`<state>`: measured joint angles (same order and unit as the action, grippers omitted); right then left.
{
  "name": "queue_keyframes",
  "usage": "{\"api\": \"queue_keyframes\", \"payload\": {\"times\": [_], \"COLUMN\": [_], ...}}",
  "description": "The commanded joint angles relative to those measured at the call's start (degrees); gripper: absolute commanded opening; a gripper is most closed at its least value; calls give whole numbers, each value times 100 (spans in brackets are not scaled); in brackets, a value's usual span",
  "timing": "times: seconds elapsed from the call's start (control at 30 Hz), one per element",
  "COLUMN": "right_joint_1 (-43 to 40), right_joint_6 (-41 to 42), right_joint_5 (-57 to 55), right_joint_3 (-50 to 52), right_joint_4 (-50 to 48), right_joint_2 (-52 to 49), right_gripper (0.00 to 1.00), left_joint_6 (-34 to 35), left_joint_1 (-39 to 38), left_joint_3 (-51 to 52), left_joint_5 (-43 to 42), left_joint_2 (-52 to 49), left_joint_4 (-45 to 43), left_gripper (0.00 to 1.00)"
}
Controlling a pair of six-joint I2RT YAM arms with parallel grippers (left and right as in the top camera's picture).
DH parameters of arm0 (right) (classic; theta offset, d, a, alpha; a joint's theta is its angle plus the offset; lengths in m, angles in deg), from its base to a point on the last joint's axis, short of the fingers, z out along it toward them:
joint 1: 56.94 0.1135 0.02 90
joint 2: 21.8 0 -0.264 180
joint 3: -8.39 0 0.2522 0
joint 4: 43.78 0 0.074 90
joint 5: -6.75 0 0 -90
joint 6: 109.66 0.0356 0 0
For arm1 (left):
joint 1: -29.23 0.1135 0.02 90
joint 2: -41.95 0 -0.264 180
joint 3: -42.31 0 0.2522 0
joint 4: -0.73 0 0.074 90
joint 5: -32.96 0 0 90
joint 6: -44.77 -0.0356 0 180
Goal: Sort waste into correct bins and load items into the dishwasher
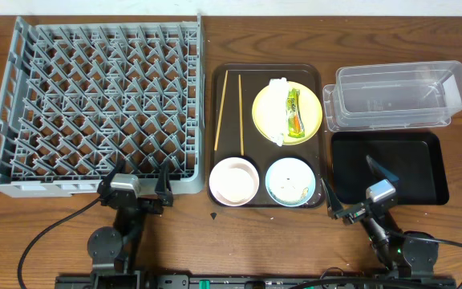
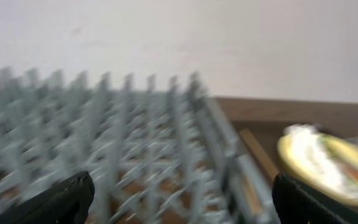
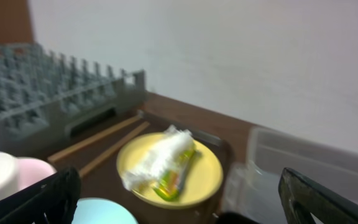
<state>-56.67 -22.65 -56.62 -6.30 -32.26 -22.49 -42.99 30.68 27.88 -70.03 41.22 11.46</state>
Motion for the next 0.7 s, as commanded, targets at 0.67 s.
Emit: {"api": "queue_keyframes", "payload": {"times": [0.67], "right_joint_1": [-26], "right_joint_6": [927], "right_joint_5": [1202], "right_joint_3": [-7276], "right_joint_4": [4579], "right_joint_2": [-6671], "right_gripper": [99], "left_joint_6": [752], "left_joint_1": [24], "left_joint_3": [-5772], "left_joint_5": [-1150], "left_joint_2": [-4168], "left_joint_4": [4433], "left_gripper": [92]}}
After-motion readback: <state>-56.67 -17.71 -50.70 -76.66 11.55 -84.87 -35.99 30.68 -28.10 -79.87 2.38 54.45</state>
